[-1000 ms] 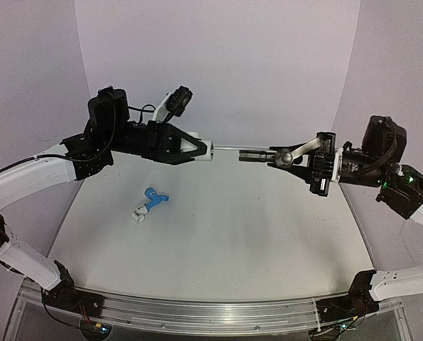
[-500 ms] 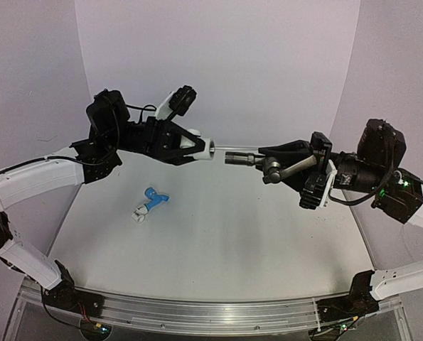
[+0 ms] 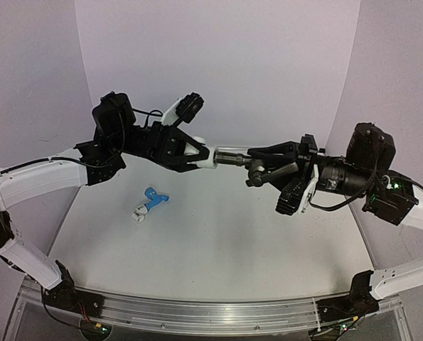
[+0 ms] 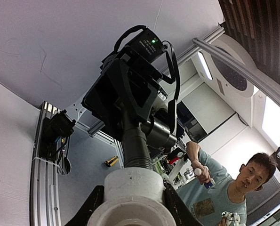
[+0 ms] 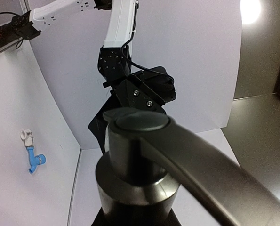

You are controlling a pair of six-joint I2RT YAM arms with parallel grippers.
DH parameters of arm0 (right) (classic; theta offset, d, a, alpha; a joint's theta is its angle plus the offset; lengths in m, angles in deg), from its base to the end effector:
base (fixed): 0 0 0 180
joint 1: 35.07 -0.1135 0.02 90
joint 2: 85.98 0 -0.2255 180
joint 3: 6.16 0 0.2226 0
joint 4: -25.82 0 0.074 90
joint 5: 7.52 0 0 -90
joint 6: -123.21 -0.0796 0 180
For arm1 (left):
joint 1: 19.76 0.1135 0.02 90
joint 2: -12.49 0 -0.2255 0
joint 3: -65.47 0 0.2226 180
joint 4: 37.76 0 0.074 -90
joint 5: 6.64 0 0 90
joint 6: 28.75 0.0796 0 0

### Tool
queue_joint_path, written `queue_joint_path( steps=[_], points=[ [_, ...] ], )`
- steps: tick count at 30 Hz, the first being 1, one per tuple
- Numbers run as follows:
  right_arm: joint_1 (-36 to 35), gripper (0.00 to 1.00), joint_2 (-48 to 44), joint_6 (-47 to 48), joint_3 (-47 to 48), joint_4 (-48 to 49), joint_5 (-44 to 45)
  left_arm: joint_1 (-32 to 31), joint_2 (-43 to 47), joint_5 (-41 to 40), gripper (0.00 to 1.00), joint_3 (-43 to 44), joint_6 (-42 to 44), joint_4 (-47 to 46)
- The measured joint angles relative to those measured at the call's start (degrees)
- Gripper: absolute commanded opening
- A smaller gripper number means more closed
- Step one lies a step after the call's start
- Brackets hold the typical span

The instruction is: Install the water faucets

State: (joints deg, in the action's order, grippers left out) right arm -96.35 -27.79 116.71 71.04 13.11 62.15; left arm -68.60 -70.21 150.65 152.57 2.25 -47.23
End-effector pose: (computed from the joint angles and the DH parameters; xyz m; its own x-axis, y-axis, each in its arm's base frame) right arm 0.1004 0.2407 0.3939 0.9879 -0.1359 -0.0746 -0.0595 0.1123 -0.9919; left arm 0.1520 -0.2855 0.3794 -0.6731 0.2672 -0.6896 0.5885 -0.3711 -0.7183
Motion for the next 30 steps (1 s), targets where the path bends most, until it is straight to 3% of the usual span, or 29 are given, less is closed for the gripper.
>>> queue_joint_path(
  steps=[16, 30],
  points=[
    [-1.79, 0.0, -0.01, 7.05, -0.9, -0.16, 3.04, -0.46, 0.02, 0.19, 0.0, 0.55, 4.02, 6.15],
    [-2.16, 0.0, -0.44, 11.18, -2.81, 2.92, 3.76, -0.6, 0.02, 0.62, 0.0, 0.47, 0.36, 2.3]
  ],
)
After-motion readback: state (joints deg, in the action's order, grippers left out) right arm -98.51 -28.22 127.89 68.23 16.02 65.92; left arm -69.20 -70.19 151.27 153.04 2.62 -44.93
